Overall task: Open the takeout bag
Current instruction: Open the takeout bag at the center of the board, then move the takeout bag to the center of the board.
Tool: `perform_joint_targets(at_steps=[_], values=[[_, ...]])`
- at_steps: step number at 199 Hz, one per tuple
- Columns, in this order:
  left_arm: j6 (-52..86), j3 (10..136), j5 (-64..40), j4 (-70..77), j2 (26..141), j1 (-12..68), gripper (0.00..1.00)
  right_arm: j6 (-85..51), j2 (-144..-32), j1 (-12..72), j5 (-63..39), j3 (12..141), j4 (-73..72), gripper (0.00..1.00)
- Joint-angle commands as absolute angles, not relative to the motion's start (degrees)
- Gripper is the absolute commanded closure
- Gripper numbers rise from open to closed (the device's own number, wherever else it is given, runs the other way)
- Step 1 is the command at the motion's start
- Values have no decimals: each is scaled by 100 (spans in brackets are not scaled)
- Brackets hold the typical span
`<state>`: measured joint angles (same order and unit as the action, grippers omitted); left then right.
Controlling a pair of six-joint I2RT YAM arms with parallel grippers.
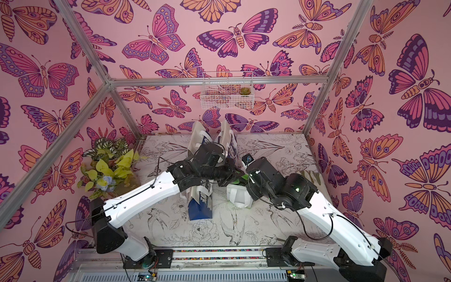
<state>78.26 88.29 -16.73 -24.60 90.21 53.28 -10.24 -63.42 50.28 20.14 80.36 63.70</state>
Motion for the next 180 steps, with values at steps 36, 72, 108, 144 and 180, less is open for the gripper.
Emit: perform_joint_targets(at_steps=[36, 72, 108, 144, 180], values=[[7657, 9086, -1774, -2470, 9029, 5335, 100, -738, -6652, 5019, 2422, 8262, 6533, 55], [7567, 9096, -1704, -2612, 9052, 5311, 100, -836, -6790, 5019, 2666, 8559, 6610, 79], [7179, 9380, -1643, -3009, 9194, 5244, 91, -1070, -6875, 5012, 2514, 8908, 6953, 100], [5724, 10243, -1328, -4305, 9146, 5150, 60, -1503, -7185, 4345, 1562, 9408, 7684, 100], [4599, 10563, -1191, -5483, 8716, 5472, 57, -1599, -7183, 3548, 350, 9650, 7806, 100]])
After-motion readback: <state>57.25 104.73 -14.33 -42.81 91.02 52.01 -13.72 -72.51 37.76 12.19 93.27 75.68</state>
